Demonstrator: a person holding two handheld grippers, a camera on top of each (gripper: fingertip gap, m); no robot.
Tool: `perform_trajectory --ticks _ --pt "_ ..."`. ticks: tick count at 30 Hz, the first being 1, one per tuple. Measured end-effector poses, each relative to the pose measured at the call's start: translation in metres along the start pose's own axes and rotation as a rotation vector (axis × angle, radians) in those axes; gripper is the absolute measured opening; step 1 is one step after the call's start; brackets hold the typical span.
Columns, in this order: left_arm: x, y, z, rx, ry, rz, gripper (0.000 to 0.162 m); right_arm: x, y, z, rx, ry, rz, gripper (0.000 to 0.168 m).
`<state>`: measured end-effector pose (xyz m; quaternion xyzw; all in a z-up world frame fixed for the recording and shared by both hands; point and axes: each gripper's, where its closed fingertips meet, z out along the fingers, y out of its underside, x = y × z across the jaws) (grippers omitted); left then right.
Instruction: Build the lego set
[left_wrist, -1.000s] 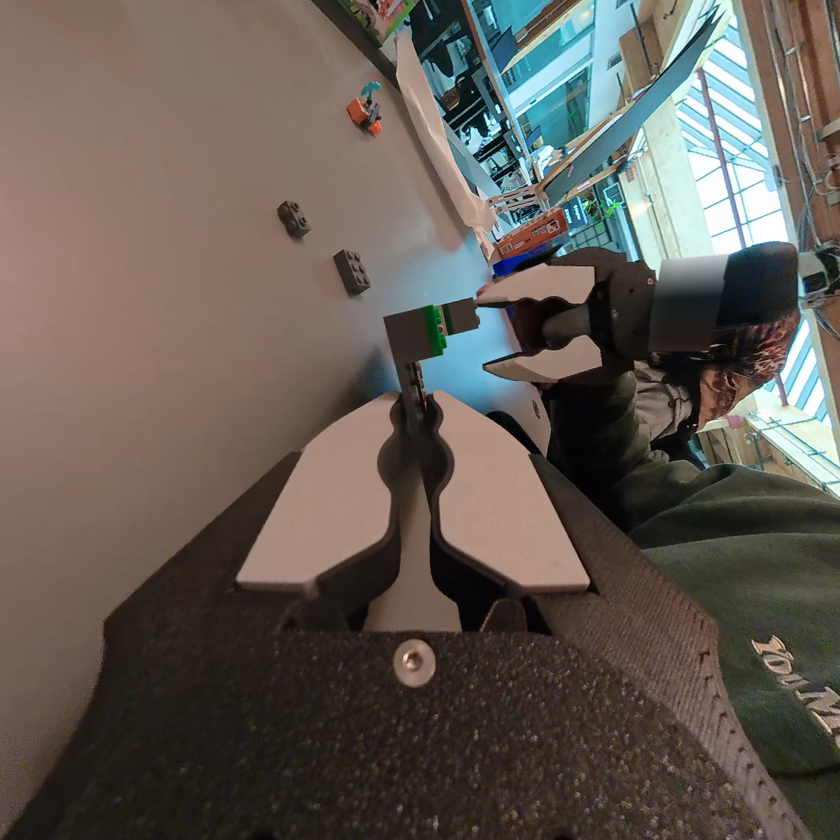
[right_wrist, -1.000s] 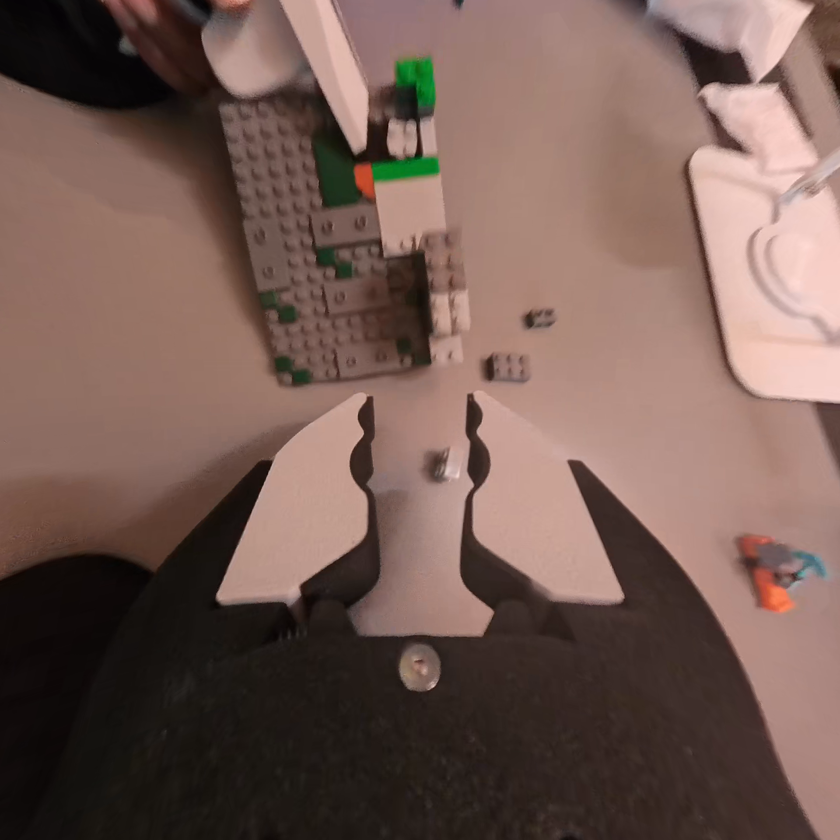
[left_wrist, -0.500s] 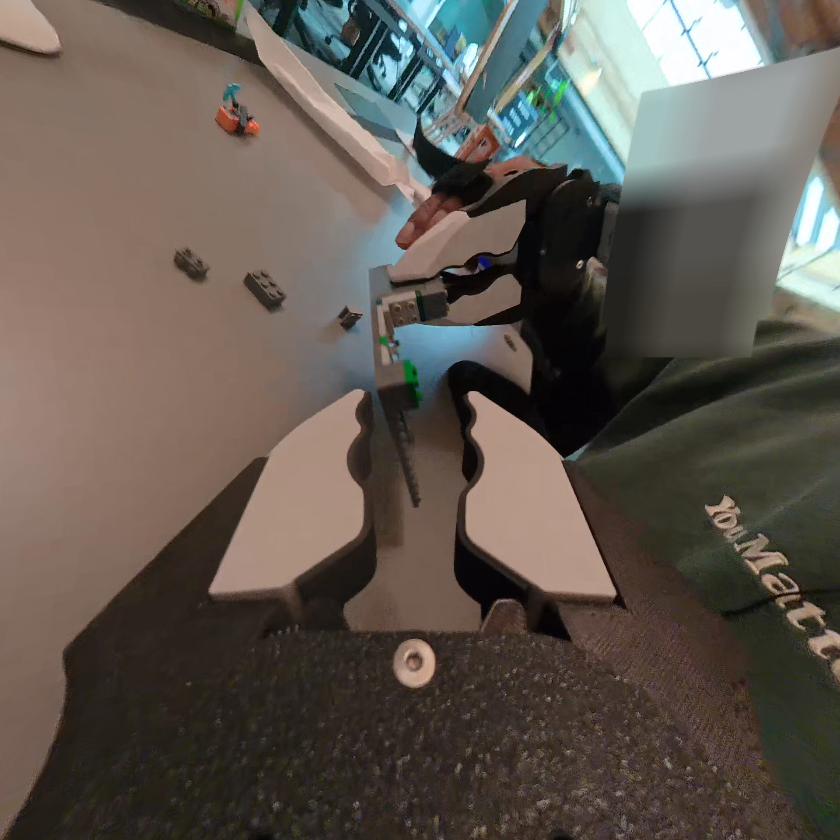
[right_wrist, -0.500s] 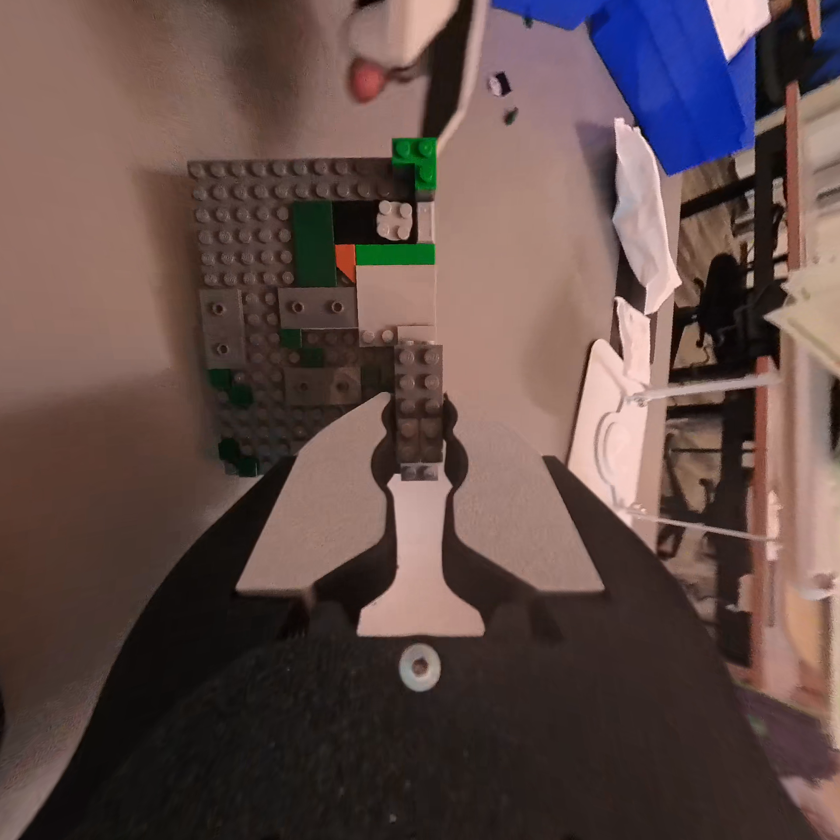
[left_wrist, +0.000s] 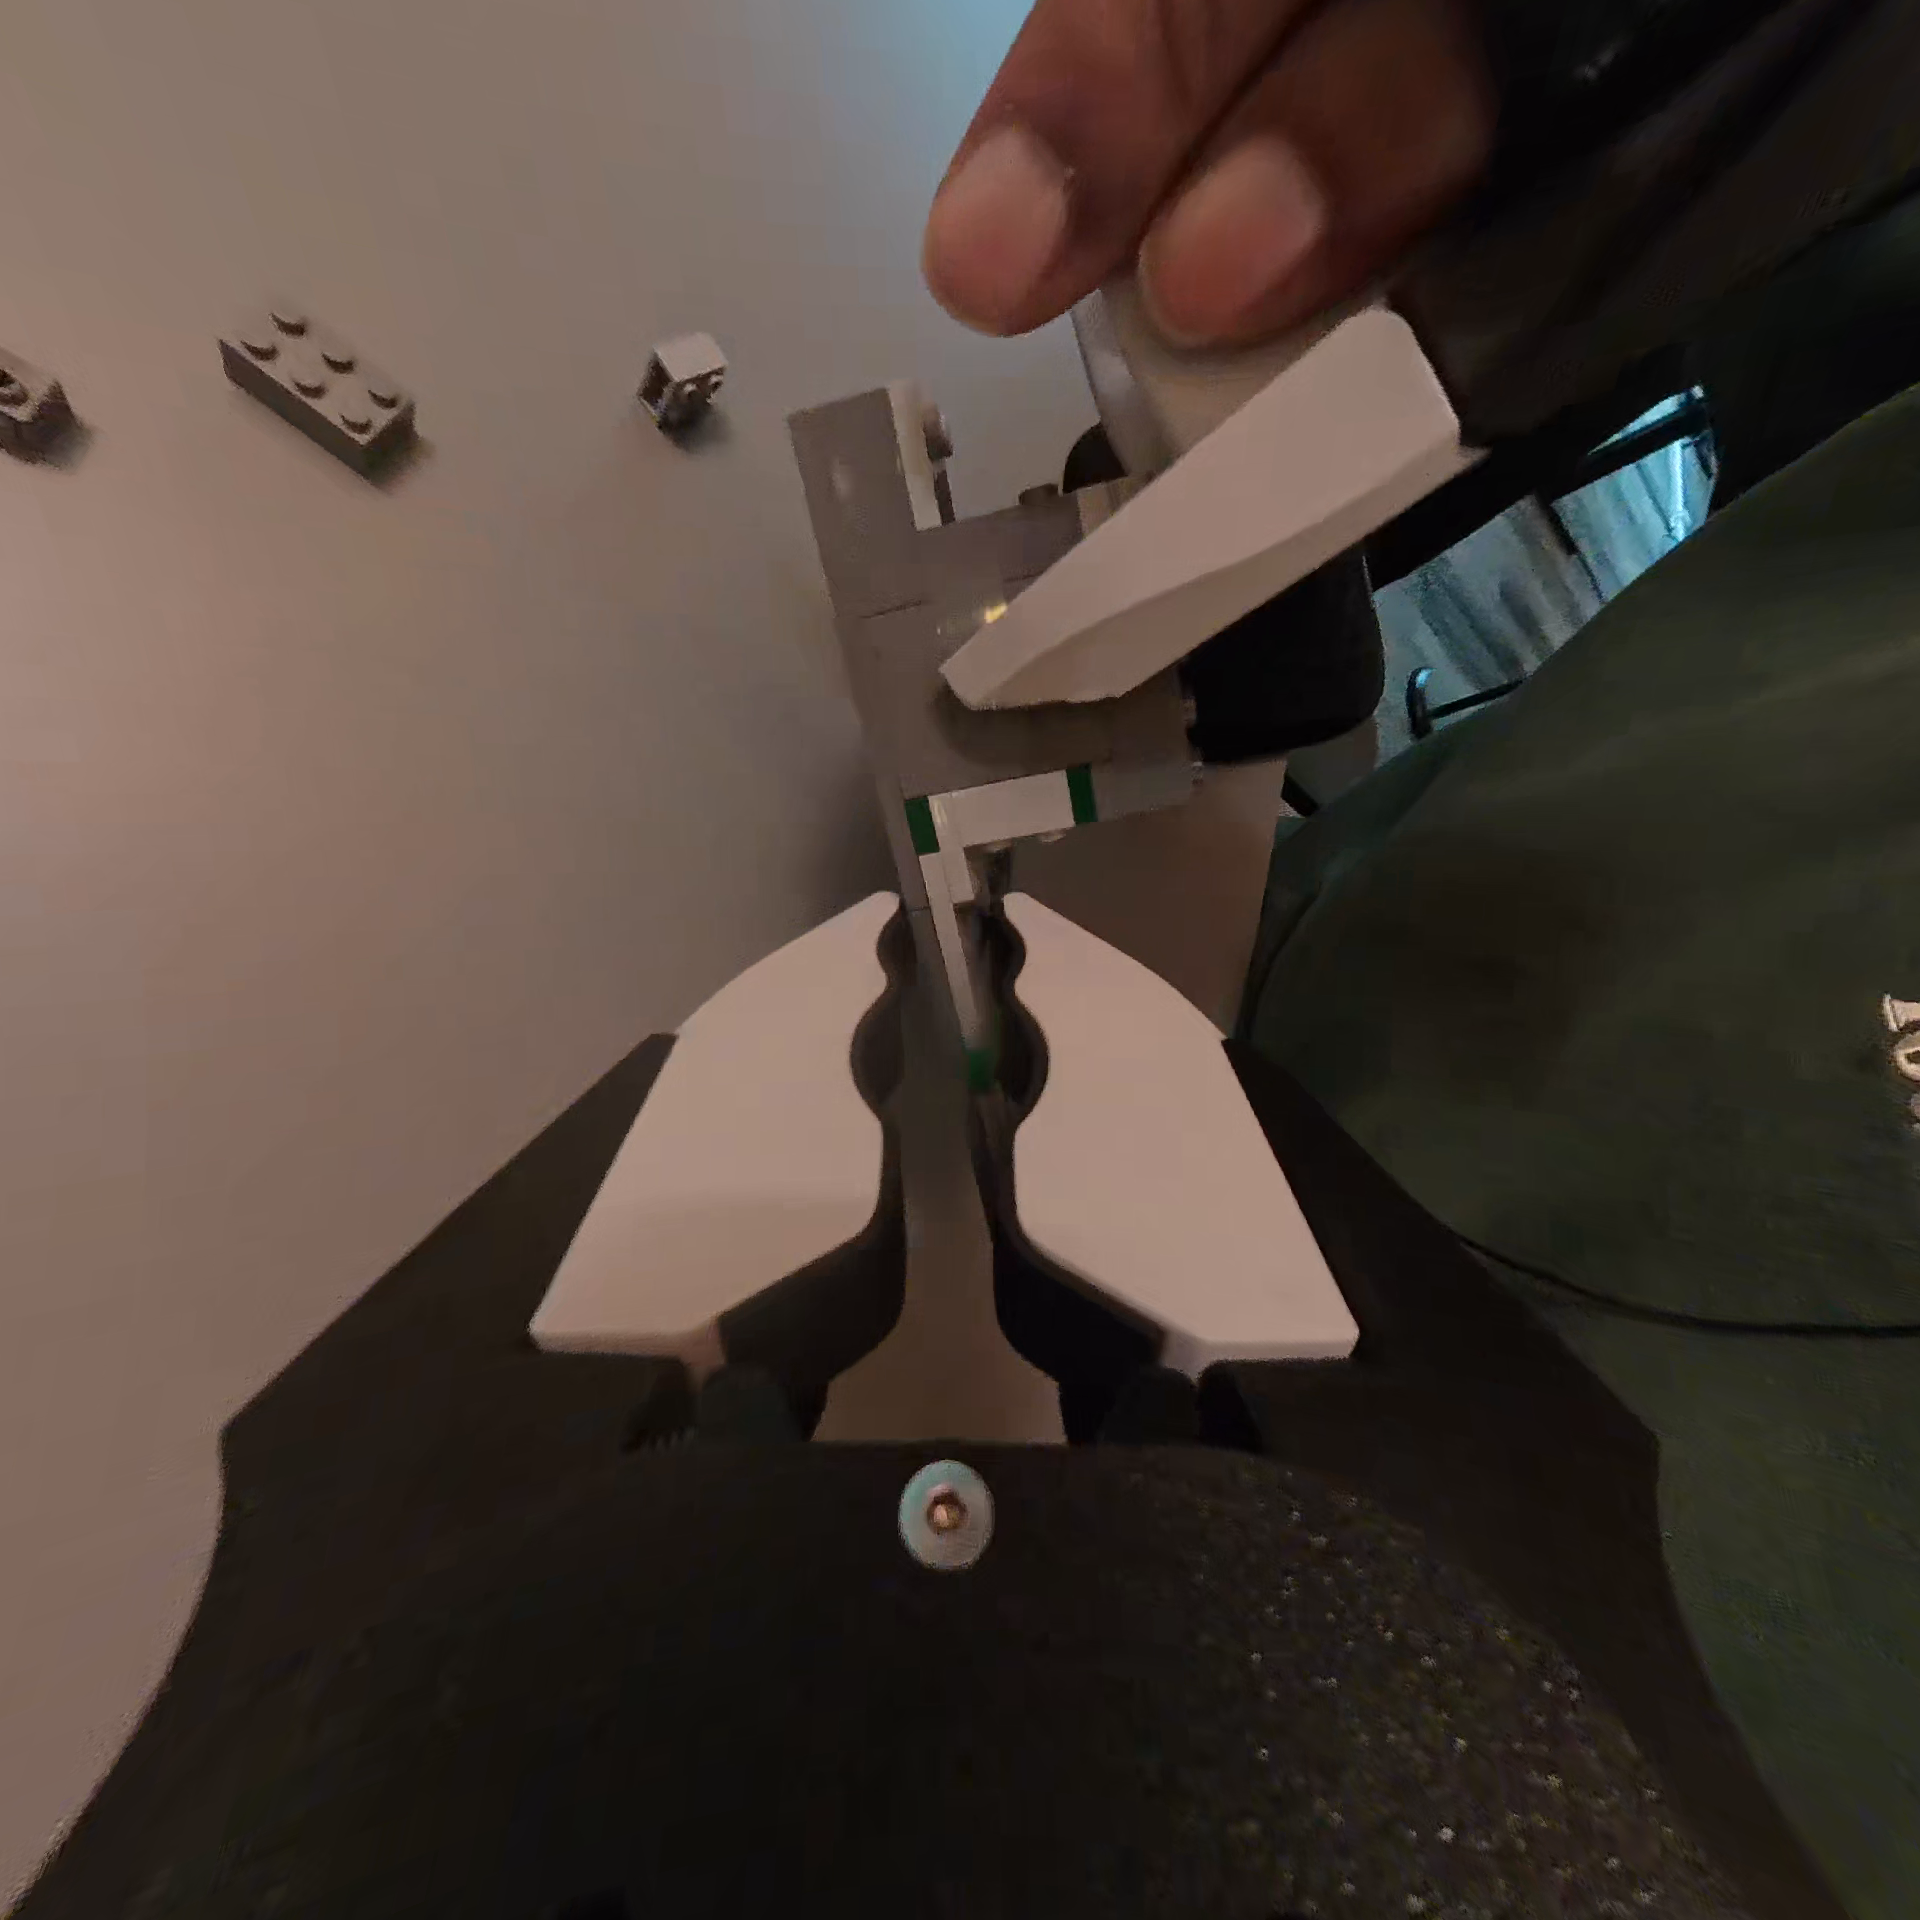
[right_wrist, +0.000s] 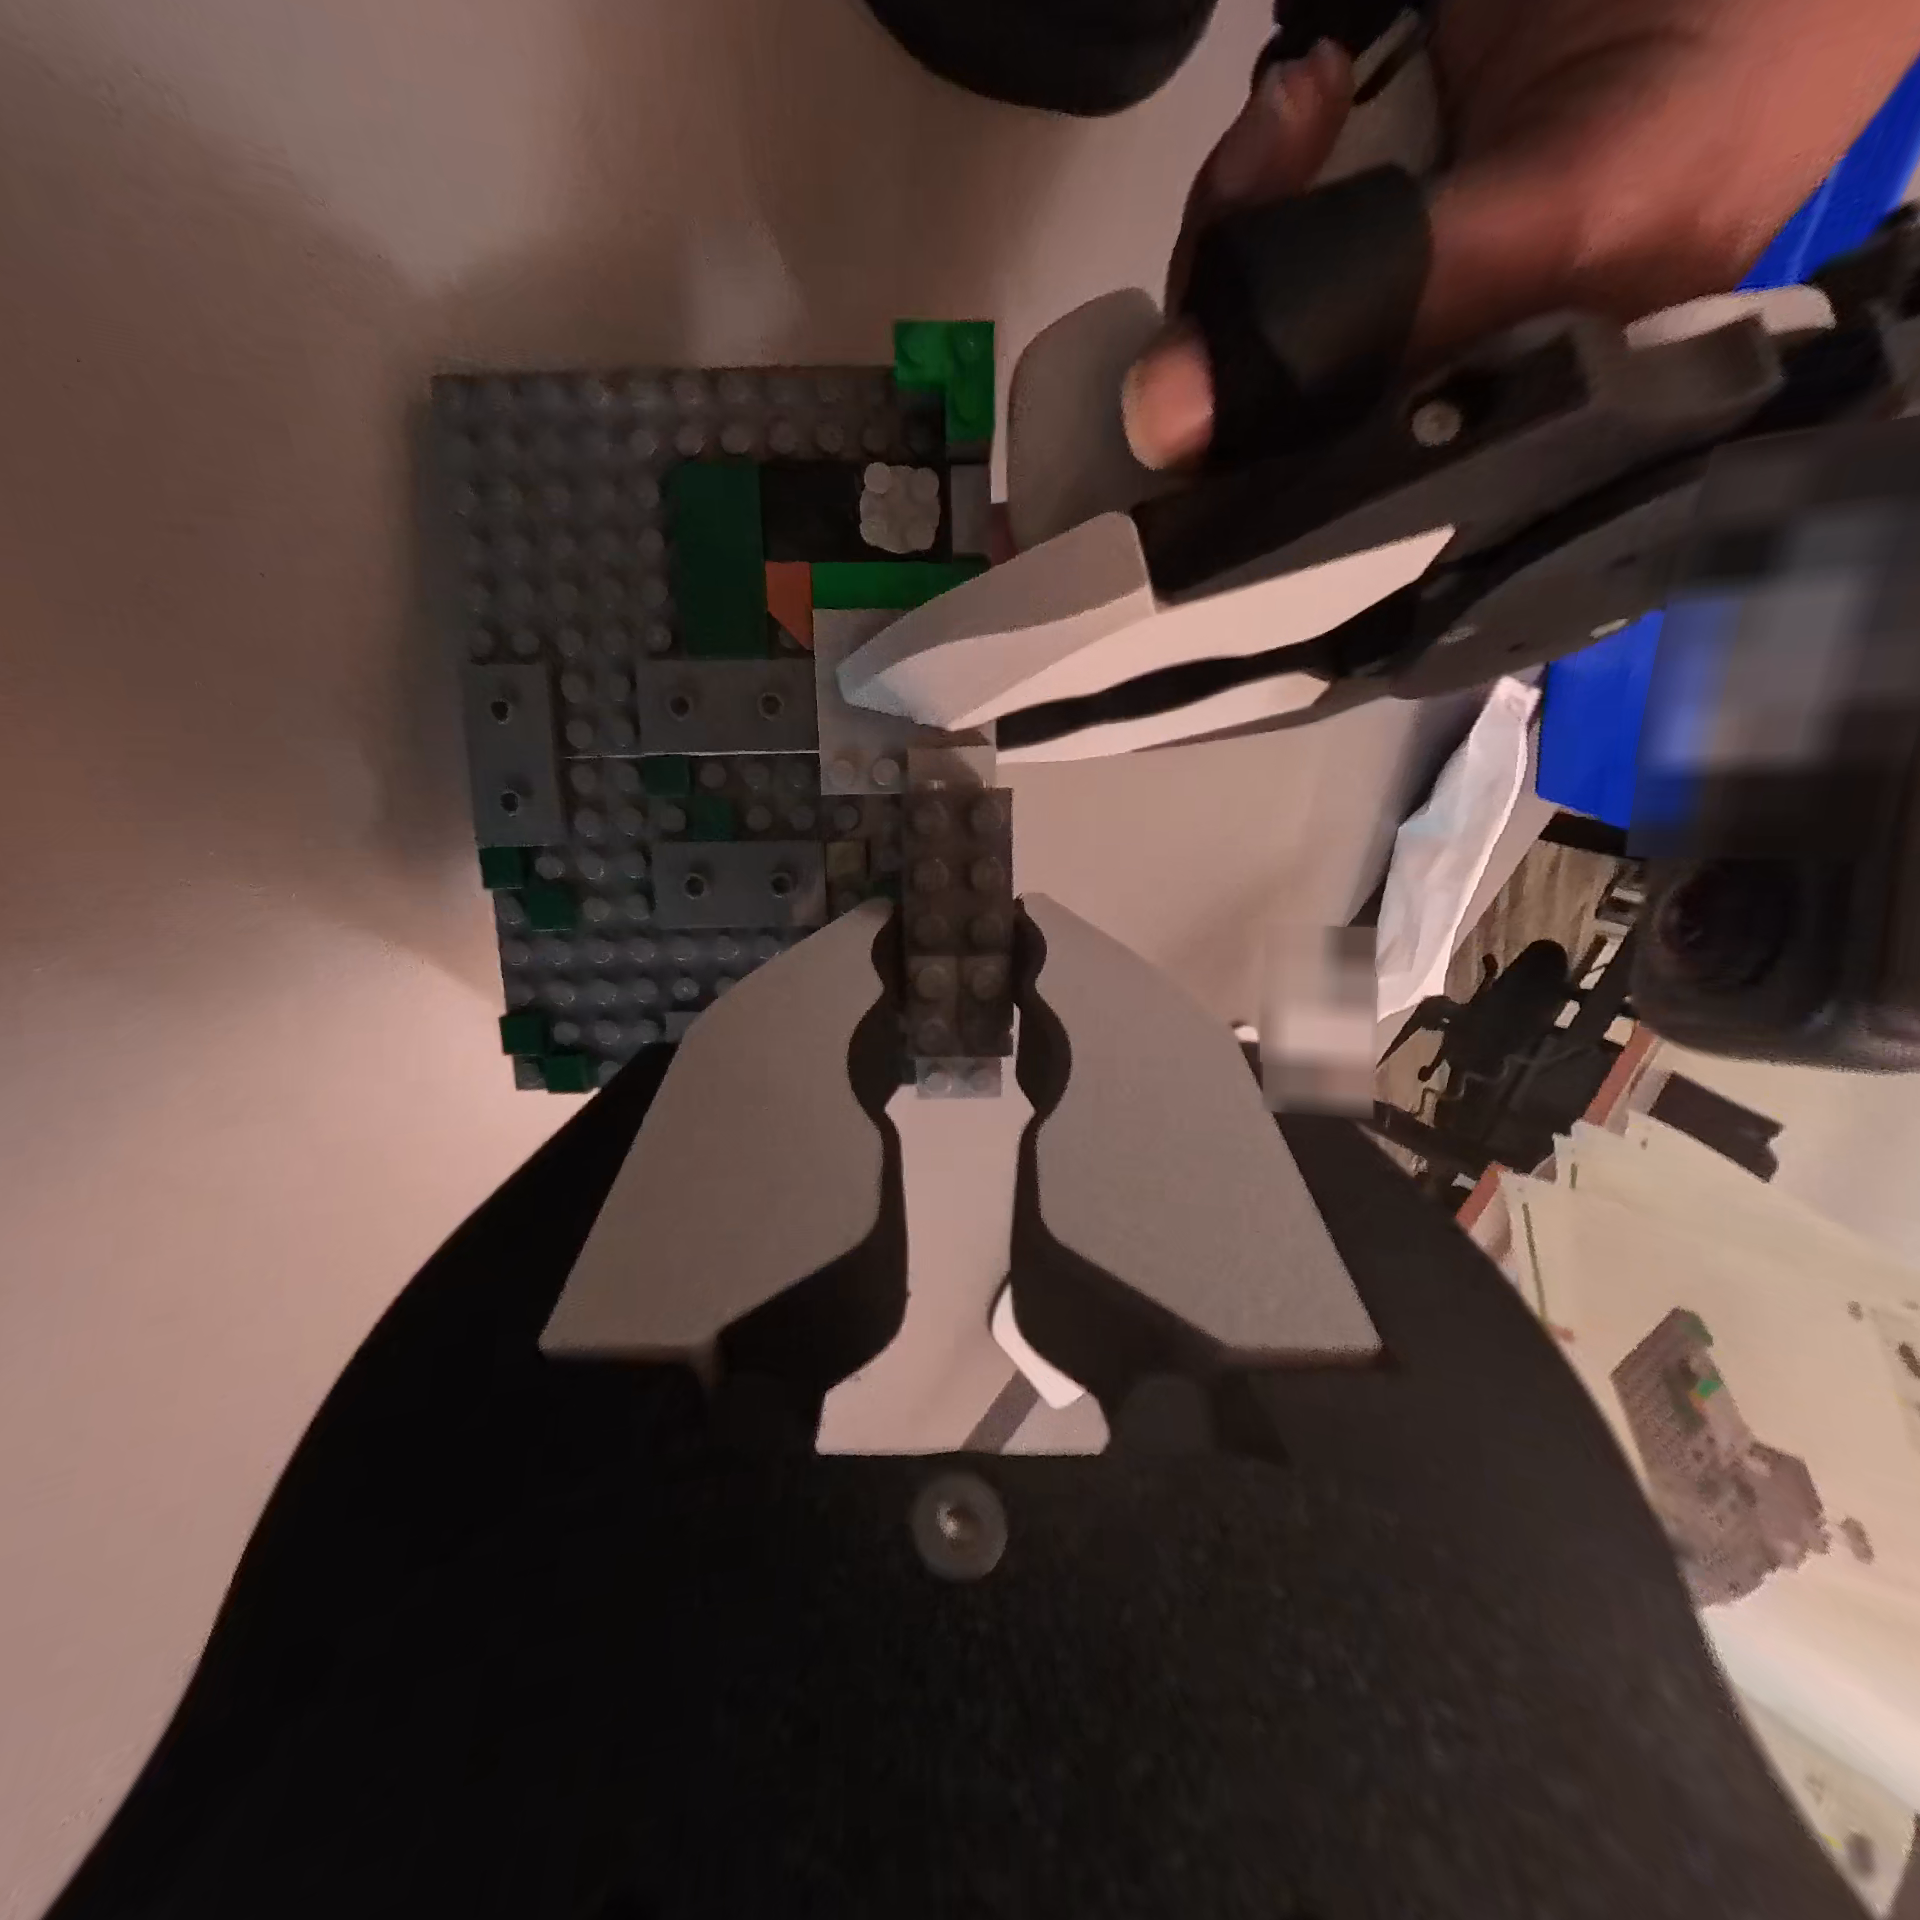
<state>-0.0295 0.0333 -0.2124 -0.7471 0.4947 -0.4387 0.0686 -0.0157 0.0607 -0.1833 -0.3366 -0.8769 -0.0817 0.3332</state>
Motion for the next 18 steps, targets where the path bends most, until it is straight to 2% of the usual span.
perform_trajectory --ticks 4,6,12,18 --pt "-0.003 0.000 0.000 0.078 0.021 -0.082 0.008 0.001 -0.002 0.002 -0.006 -0.013 -0.049 0.018" --pt "-0.003 -0.005 -0.005 0.169 0.070 -0.157 0.006 0.007 0.000 0.002 -0.009 0.021 0.005 0.020" --pt "-0.003 -0.007 -0.015 0.318 0.195 -0.327 0.006 0.023 0.016 -0.028 0.170 0.102 0.416 0.023" --pt "0.002 -0.005 -0.019 0.393 0.285 -0.383 0.006 -0.021 0.049 -0.036 0.238 0.018 0.743 0.024"
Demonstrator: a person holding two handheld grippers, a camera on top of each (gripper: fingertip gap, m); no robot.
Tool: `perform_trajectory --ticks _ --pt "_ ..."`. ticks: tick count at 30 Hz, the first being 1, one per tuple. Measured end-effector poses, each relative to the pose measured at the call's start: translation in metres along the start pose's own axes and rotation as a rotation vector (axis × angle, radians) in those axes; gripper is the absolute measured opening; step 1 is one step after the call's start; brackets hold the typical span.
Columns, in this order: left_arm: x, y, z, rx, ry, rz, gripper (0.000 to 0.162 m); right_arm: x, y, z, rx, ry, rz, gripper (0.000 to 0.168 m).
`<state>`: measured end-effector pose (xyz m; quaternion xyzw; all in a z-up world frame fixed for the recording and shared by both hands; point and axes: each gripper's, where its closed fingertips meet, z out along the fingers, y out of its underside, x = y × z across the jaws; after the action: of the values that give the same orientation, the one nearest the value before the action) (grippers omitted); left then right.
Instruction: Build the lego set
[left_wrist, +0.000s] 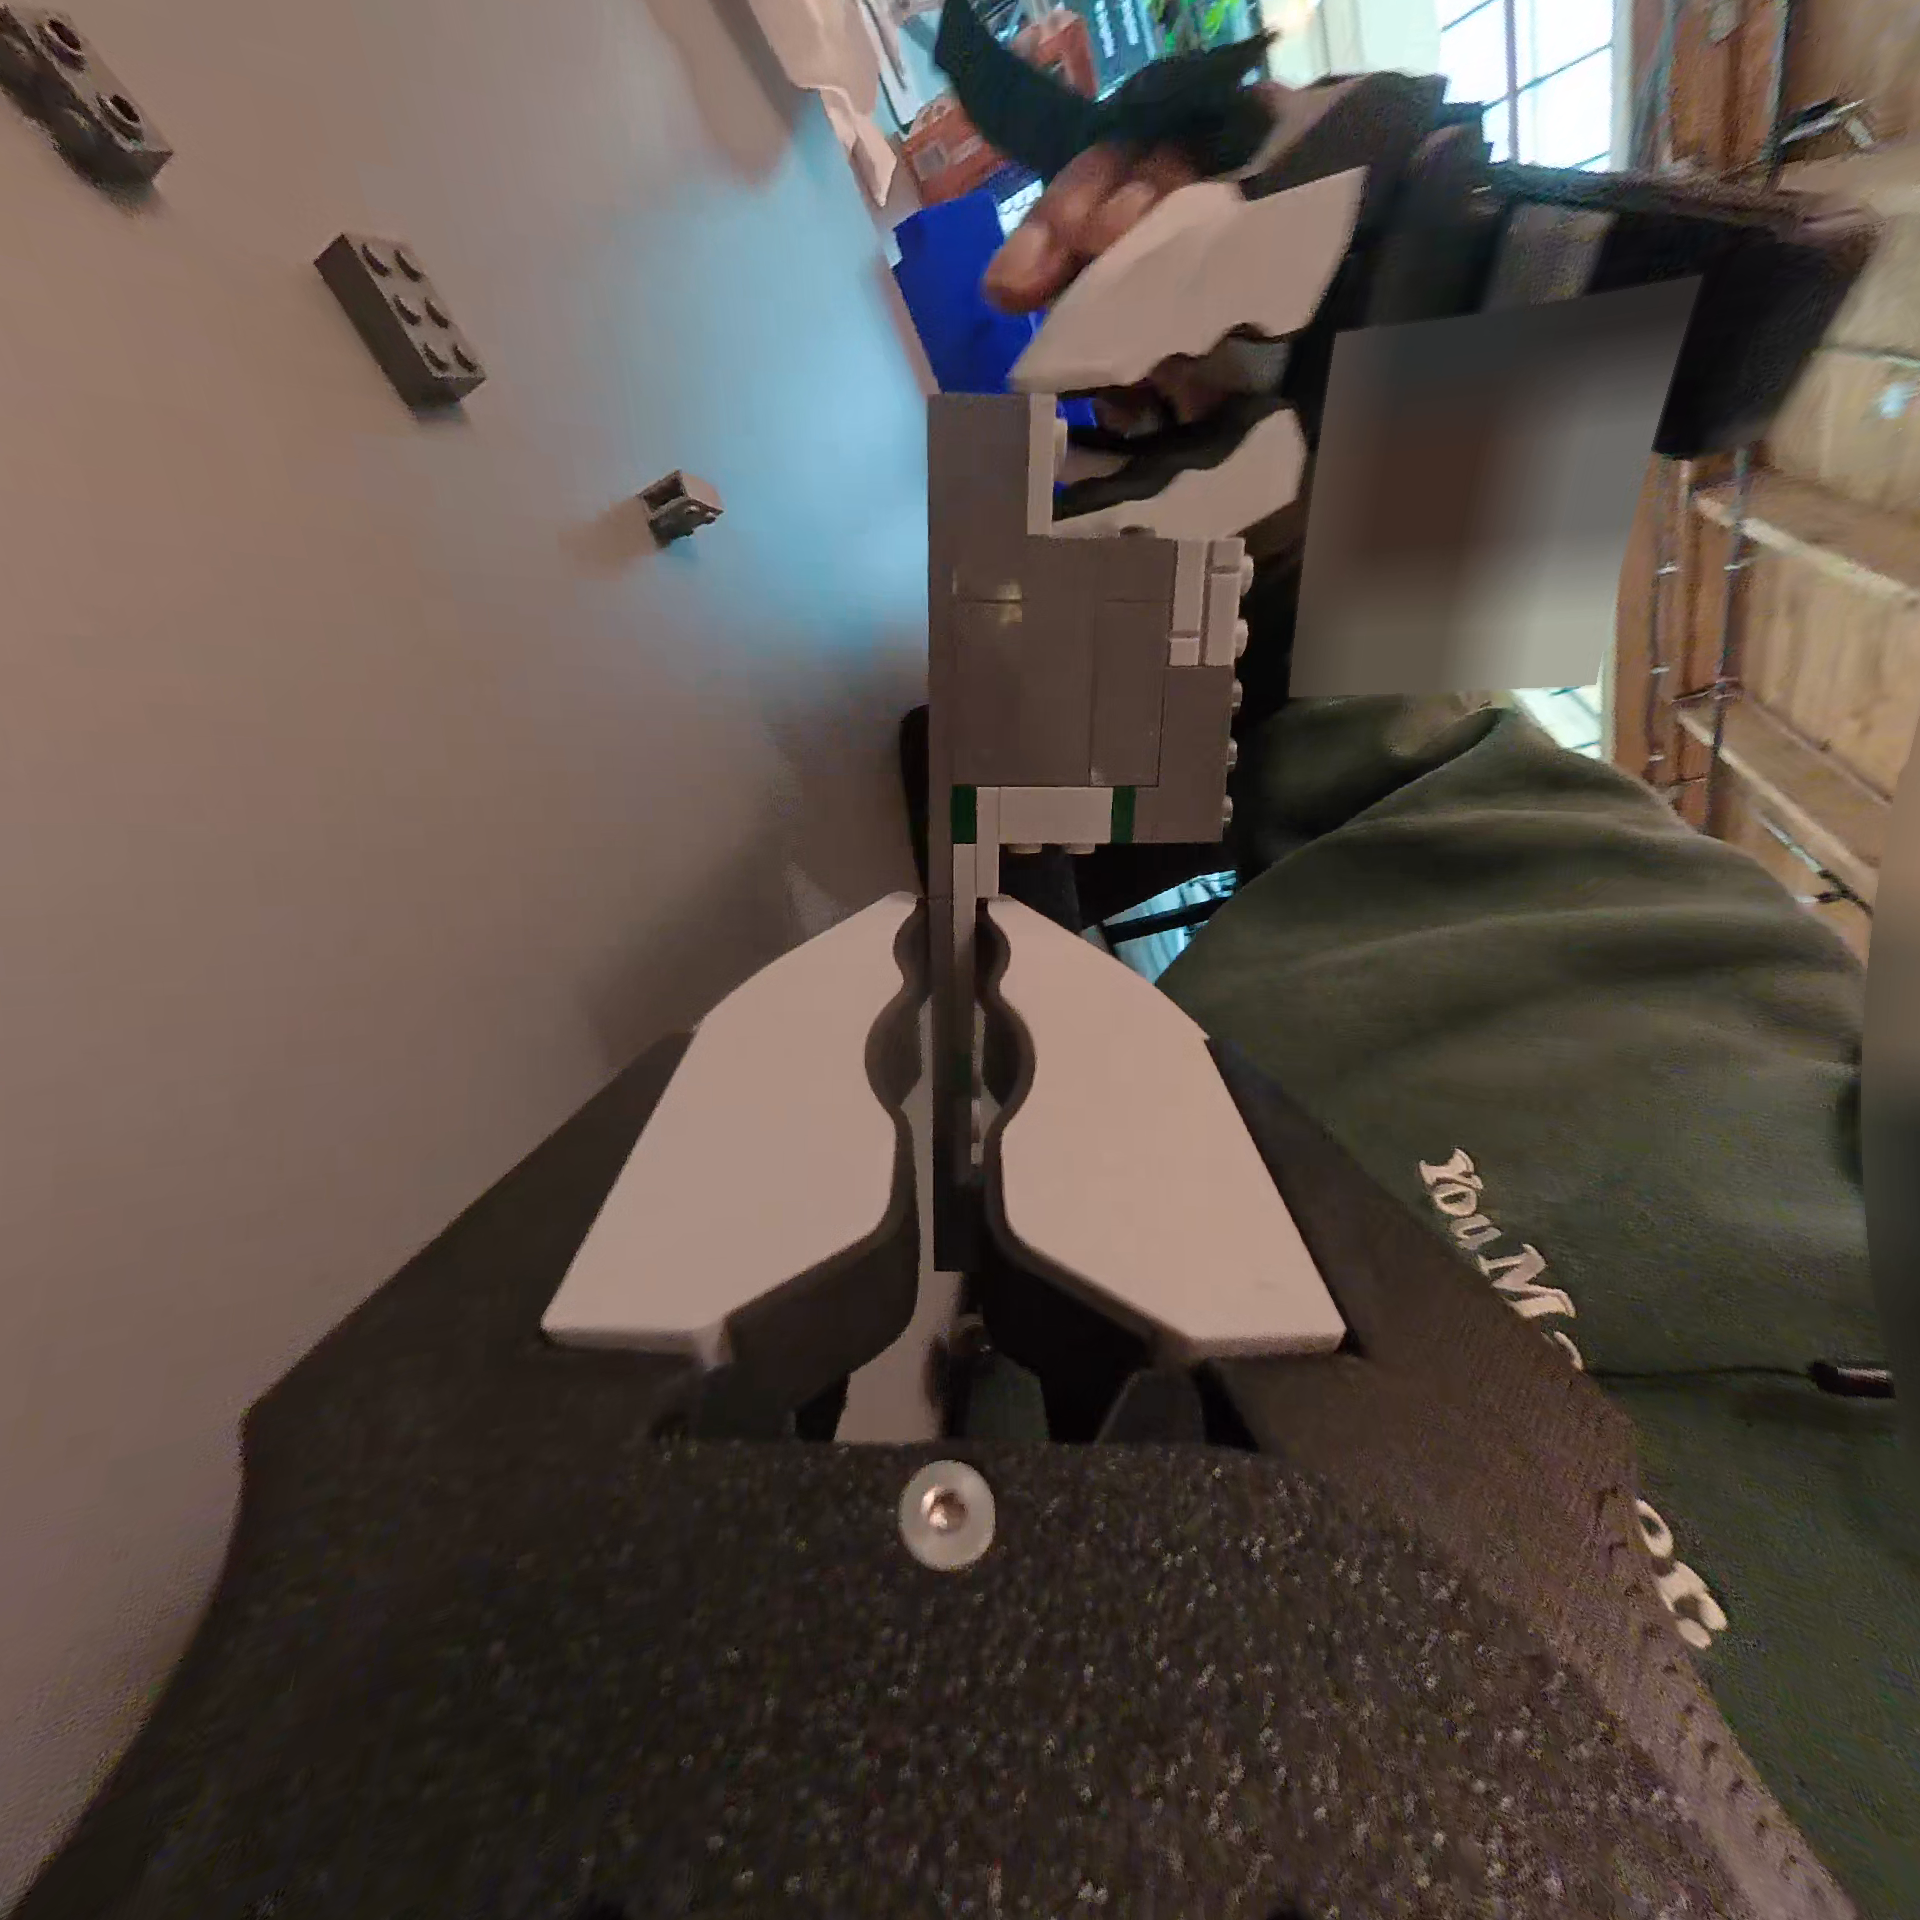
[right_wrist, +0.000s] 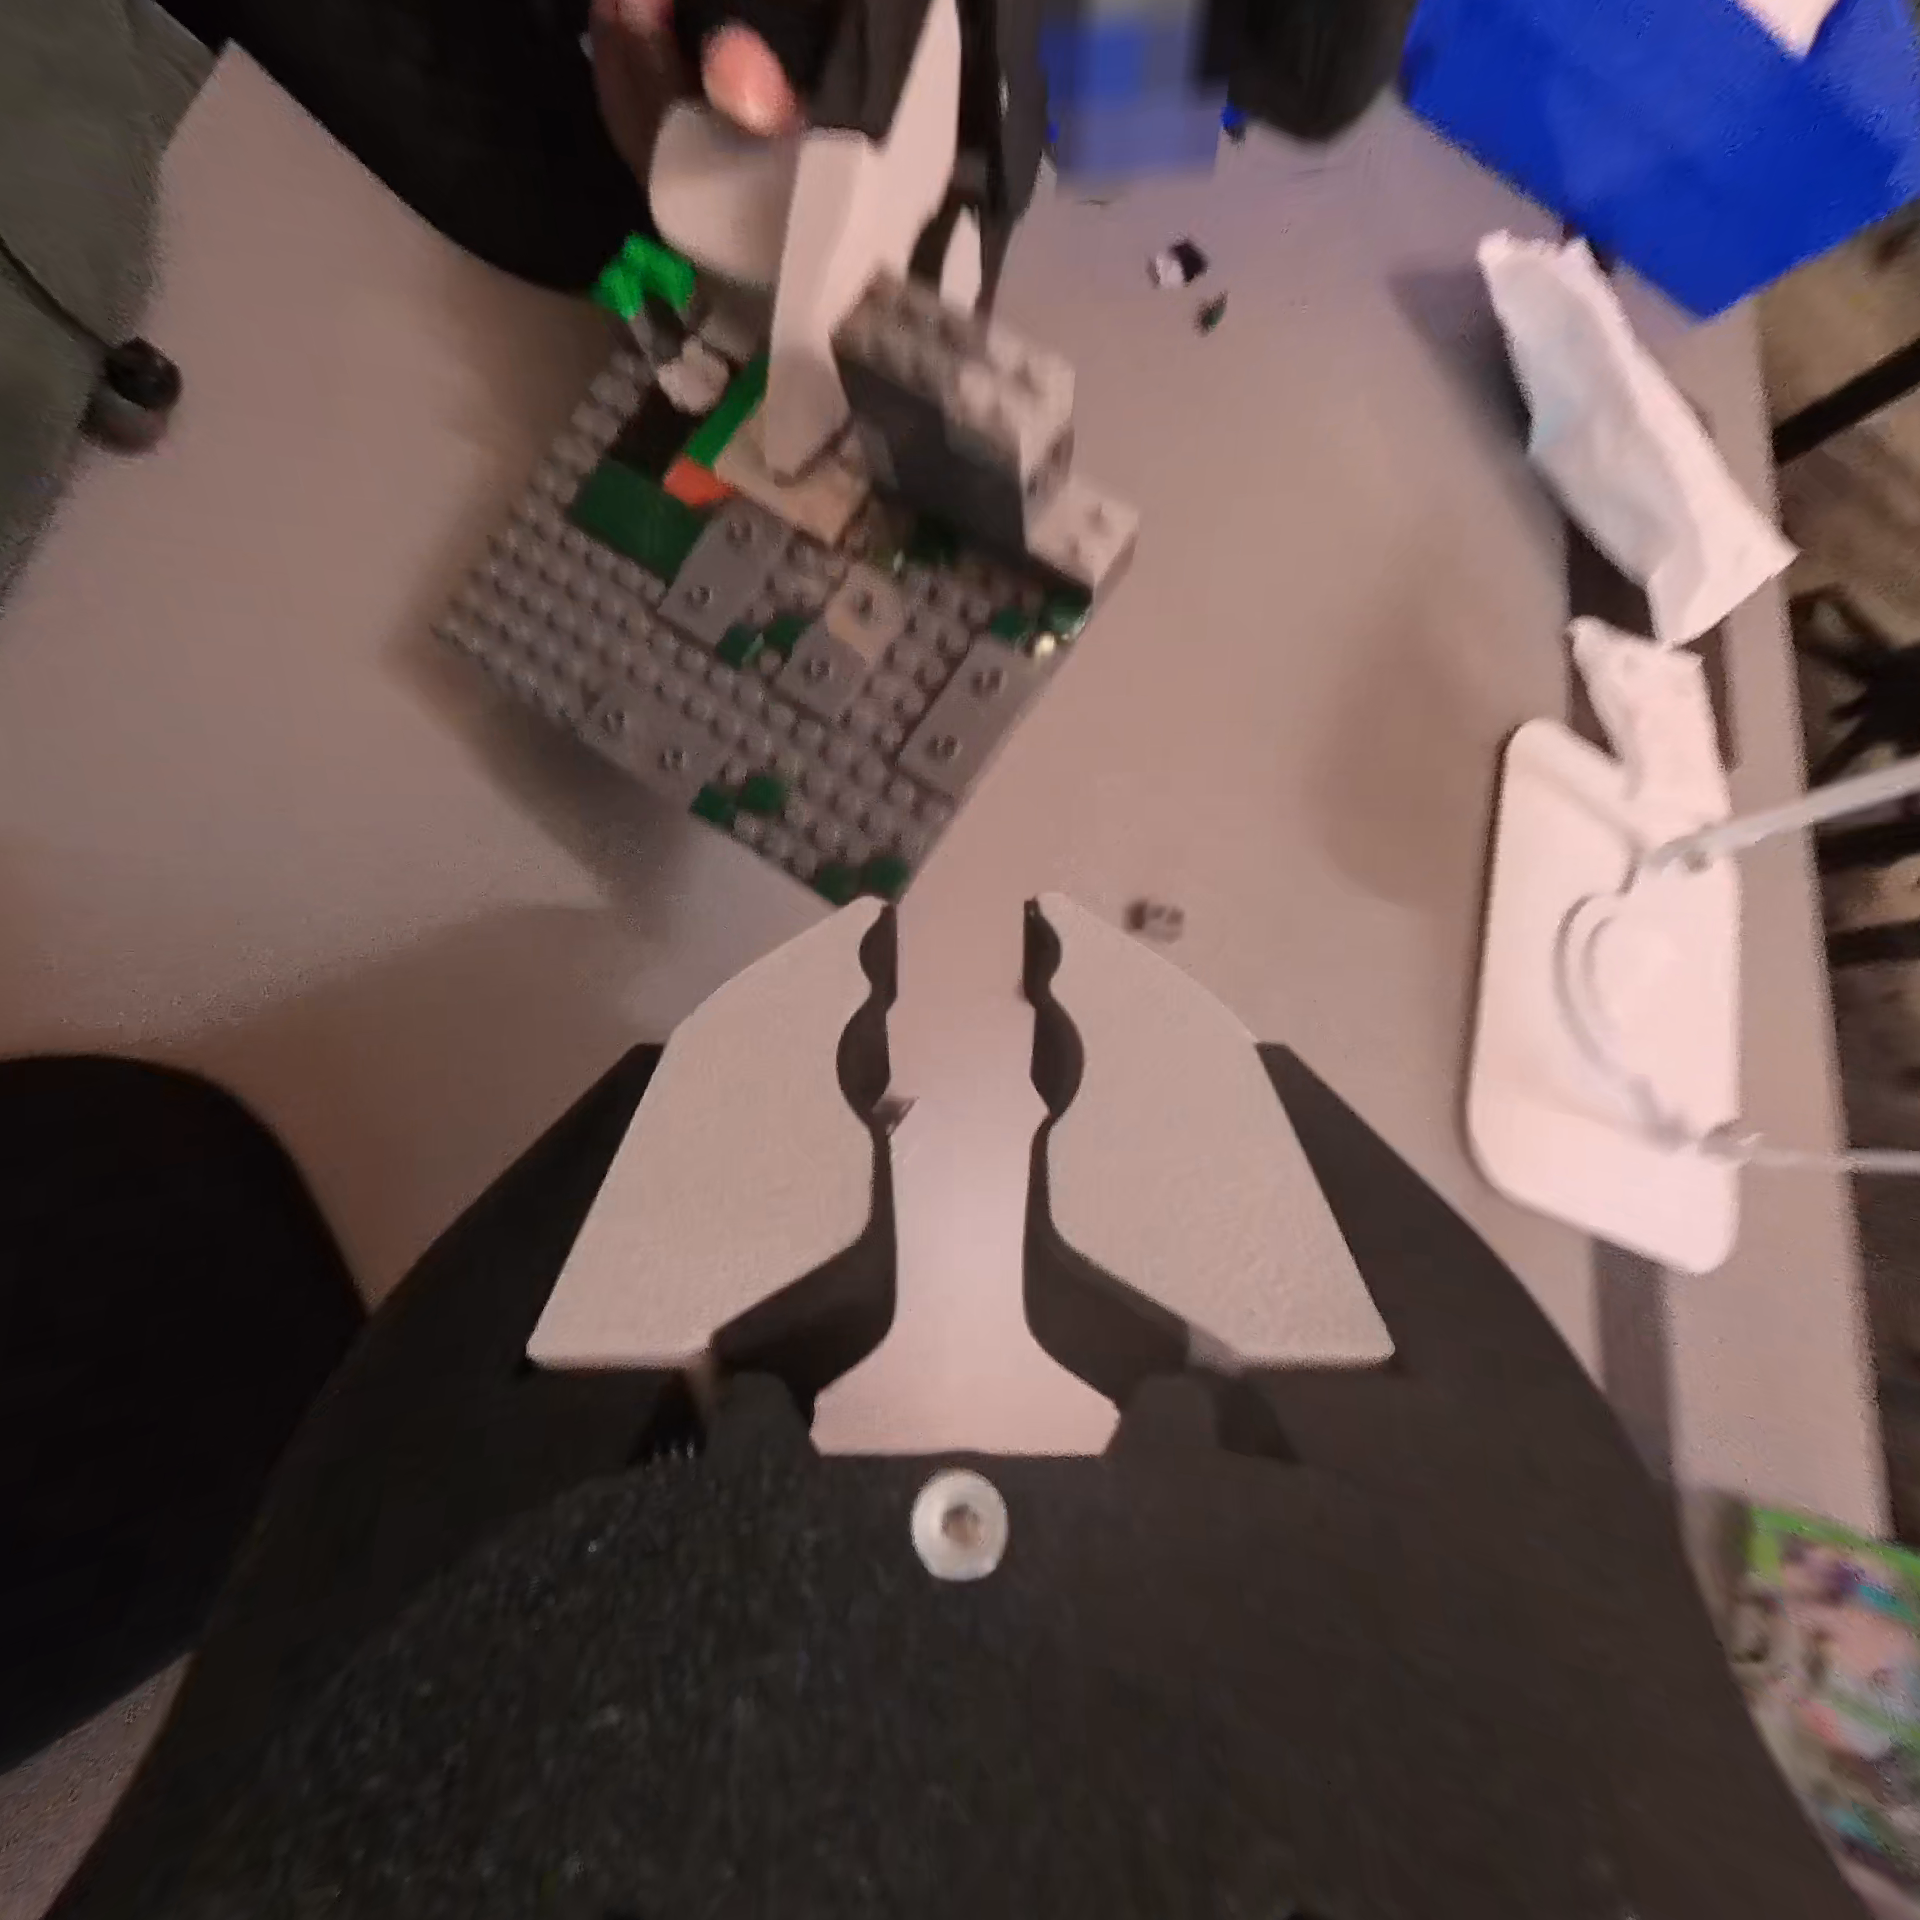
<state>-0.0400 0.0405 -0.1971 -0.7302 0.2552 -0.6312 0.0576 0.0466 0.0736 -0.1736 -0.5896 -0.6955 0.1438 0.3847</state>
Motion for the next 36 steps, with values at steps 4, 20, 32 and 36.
perform_trajectory --ticks 4,20,32,36 --pt "0.007 -0.001 0.000 0.039 0.055 -0.018 0.006 -0.013 0.028 0.002 0.008 -0.029 0.156 0.025" --pt "0.025 -0.001 0.002 0.107 0.181 -0.043 0.006 -0.019 -0.018 -0.013 0.400 -0.330 0.635 0.034" --pt "0.045 -0.007 -0.011 0.179 0.231 0.056 0.022 -0.012 -0.038 0.003 0.553 -0.592 1.127 0.006" --pt "0.044 -0.005 -0.014 0.176 0.227 0.064 0.020 -0.011 -0.040 0.007 0.582 -0.651 1.312 0.006"
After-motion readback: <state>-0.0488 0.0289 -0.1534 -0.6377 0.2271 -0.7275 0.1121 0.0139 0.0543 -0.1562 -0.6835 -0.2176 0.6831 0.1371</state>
